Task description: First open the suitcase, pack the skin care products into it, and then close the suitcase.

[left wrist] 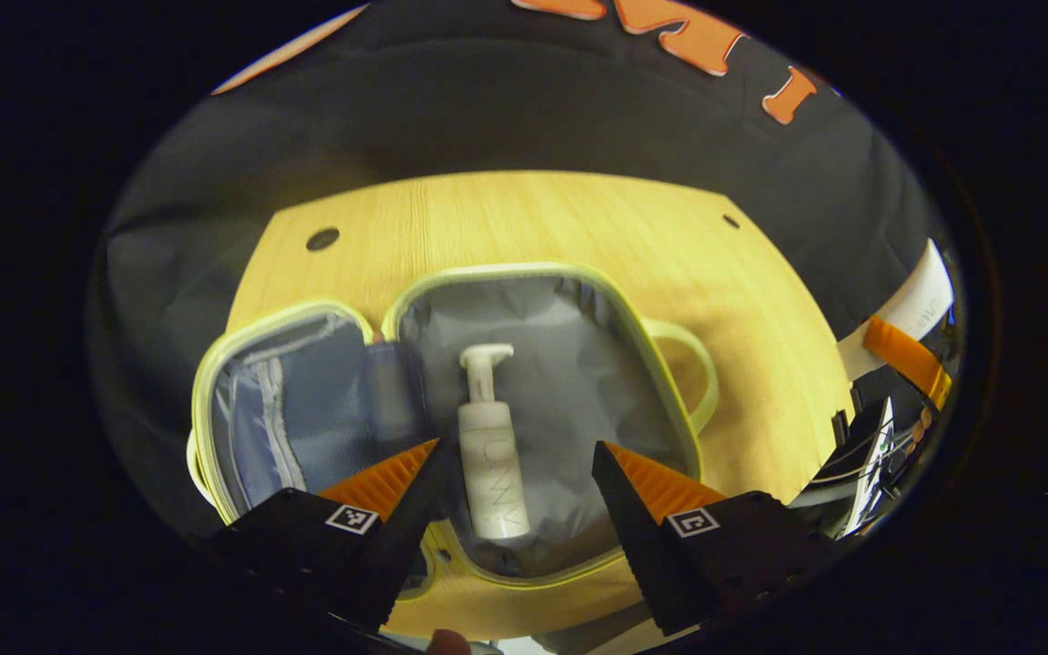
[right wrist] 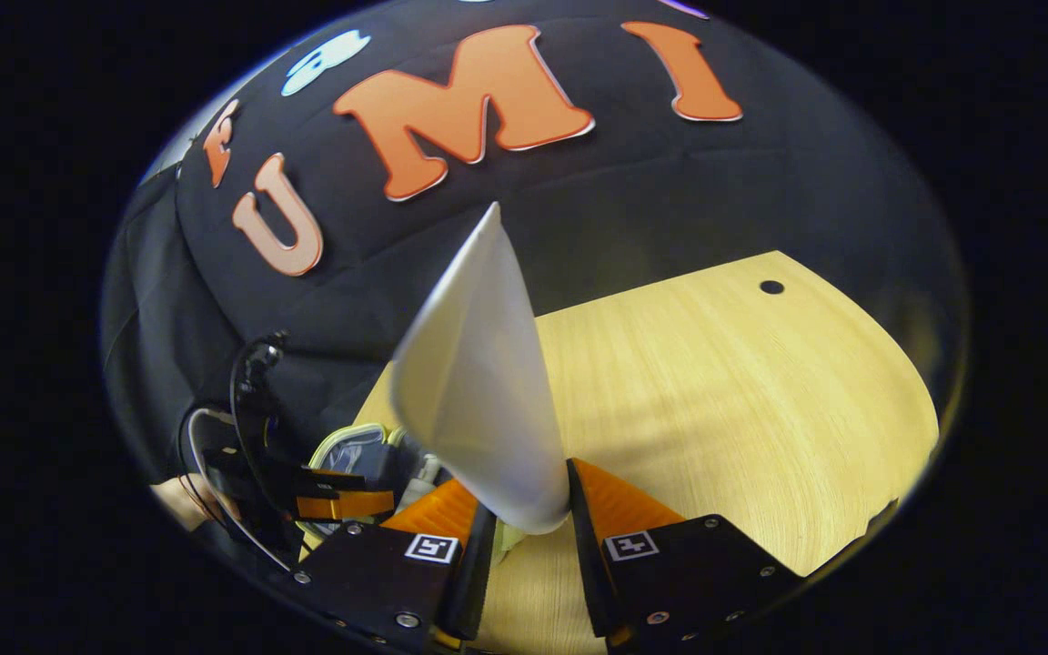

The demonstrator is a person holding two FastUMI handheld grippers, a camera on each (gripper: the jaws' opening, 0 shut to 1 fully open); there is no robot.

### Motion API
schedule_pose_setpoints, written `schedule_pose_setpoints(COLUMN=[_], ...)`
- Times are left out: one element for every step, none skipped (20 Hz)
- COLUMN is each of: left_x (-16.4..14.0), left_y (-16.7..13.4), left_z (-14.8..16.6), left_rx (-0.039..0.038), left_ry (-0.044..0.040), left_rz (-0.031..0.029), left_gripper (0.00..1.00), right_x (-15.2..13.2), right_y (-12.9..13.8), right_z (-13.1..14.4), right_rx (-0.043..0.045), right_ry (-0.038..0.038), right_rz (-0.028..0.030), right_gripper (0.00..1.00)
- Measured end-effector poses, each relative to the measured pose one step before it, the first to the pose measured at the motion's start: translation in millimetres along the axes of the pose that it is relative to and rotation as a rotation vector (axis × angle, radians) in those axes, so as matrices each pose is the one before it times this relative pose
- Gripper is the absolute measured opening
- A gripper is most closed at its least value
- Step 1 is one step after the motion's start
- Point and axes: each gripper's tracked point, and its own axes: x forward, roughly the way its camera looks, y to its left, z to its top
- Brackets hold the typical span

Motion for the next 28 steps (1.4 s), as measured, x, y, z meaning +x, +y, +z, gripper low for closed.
schedule_pose_setpoints(left_x=[-8.85, -10.07, -12.91, -10.93, -14.41, -11.78, -9.82, -5.77, -4.67, -4.63, -2.45, -4.82, -6.02, -5.03, -3.29, -2.75, -2.62, -2.40, -2.40, -1.32, -0.86, 0.09, -1.44, 0.27, -0.05, 0.02, 2.29, 0.56], left_y=[4.56, 8.90, 10.28, 7.72, 2.67, 5.32, 9.21, 8.99, 11.30, 12.60, 15.39, 12.46, 8.40, 8.23, 9.52, 9.94, 7.55, 9.34, 9.46, 8.32, 7.93, 7.90, 4.30, 4.59, 3.71, 3.01, 1.95, 1.48], left_z=[13.10, 13.64, 9.80, 8.10, 10.27, 8.69, 5.89, 2.71, -0.21, 3.52, -0.41, -1.14, -0.54, -2.40, -5.45, -2.73, -2.67, -1.97, -2.93, -2.75, -4.28, -3.07, -4.14, -3.03, -4.35, -3.58, -4.12, -1.76], left_rx=[0.01465, 0.01963, 0.01528, 0.00246, -0.01246, -0.02252, -0.02329, -0.01659, -0.00920, 0.00023, 0.00479, 0.00348, -0.00194, -0.00850, -0.01293, -0.01350, -0.01382, -0.01483, -0.01087, -0.00613, -0.00470, -0.00586, -0.00756, -0.01206, -0.01153, -0.01068, -0.01027, -0.00725], left_ry=[-0.06380, -0.06222, -0.05298, -0.04377, -0.03792, -0.03037, -0.03501, -0.02661, -0.02663, -0.02518, -0.01353, -0.00772, -0.00548, 0.00039, 0.00103, -0.00333, -0.00102, -0.00070, -0.00384, 0.00061, 0.00526, 0.00761, 0.00890, 0.00991, 0.00903, 0.00956, 0.00694, 0.00611], left_rz=[0.02118, 0.02881, 0.02901, 0.01694, 0.00411, 0.00200, 0.00622, 0.00453, 0.01631, 0.02019, 0.02388, 0.02187, 0.01291, 0.00955, 0.01217, 0.01062, 0.01016, 0.01176, 0.01358, 0.01254, 0.01439, 0.00938, 0.00570, 0.00603, 0.00296, 0.00265, 0.00355, 0.00204], left_gripper=[0.99, 0.99, 0.99, 0.99, 0.99, 0.99, 0.99, 0.99, 0.99, 0.99, 0.99, 0.99, 0.99, 0.99, 0.98, 0.99, 0.99, 0.99, 0.99, 0.99, 0.99, 0.99, 0.99, 0.99, 0.99, 0.99, 0.99, 0.99], right_x=[3.07, 2.70, 4.82, 4.30, 4.41, 4.75, 6.92, 7.21, 8.24, 13.35, 10.58, 6.57, 7.89, 5.33, 8.87, 10.65, 8.65, 10.23, 9.25, 8.07, 8.45, 9.56, 7.42, 8.08, 5.84, 3.18, 2.08, -2.11], right_y=[9.80, 11.71, 11.69, 12.69, 10.60, 8.30, 7.11, 6.36, 7.85, 7.15, 4.82, 7.06, 2.42, 1.25, 0.55, 3.51, 0.83, 1.13, -1.30, -2.76, -2.36, -1.93, -3.79, -2.58, 0.24, 0.35, 1.35, 3.98], right_z=[0.90, 0.87, 1.78, 0.40, -1.25, -2.11, -2.95, -9.64, -8.66, -9.61, -9.80, -6.22, -4.88, -4.57, -2.30, -3.32, -2.05, -4.65, -1.09, -2.45, -2.33, -2.73, -1.22, -2.10, -0.42, 1.02, 3.10, 1.56], right_rx=[-0.02337, -0.01781, -0.01577, -0.01716, -0.01975, -0.02273, -0.02056, -0.01086, -0.00260, 0.00288, 0.00720, 0.00866, 0.00835, 0.00820, 0.01069, 0.01185, 0.01259, 0.01507, 0.01663, 0.01718, 0.01717, 0.00922, 0.00891, 0.01728, 0.02069, 0.02237, 0.02027, 0.01495], right_ry=[0.02453, 0.02225, 0.02029, 0.02494, 0.03099, 0.03180, 0.03860, 0.06521, 0.06497, 0.05793, 0.05857, 0.05000, 0.04402, 0.04026, 0.03454, 0.03049, 0.02848, 0.02776, 0.02404, 0.02769, 0.02572, 0.02016, 0.01982, 0.01646, 0.01034, 0.00534, -0.00094, -0.00497], right_rz=[0.01988, 0.02697, 0.02751, 0.02247, 0.01376, 0.00907, 0.00947, 0.01011, 0.01860, 0.02083, 0.01132, 0.01063, 0.00538, 0.00294, 0.00012, 0.00022, 0.00103, -0.00334, -0.00781, -0.01341, -0.01482, -0.01673, -0.01975, -0.01355, -0.00418, 0.00416, 0.00525, 0.01505], right_gripper=[0.45, 0.45, 0.45, 0.45, 0.45, 0.45, 0.45, 0.45, 0.45, 0.45, 0.45, 0.45, 0.45, 0.45, 0.45, 0.45, 0.45, 0.45, 0.45, 0.45, 0.45, 0.45, 0.45, 0.45, 0.45, 0.45, 0.49, 0.52])
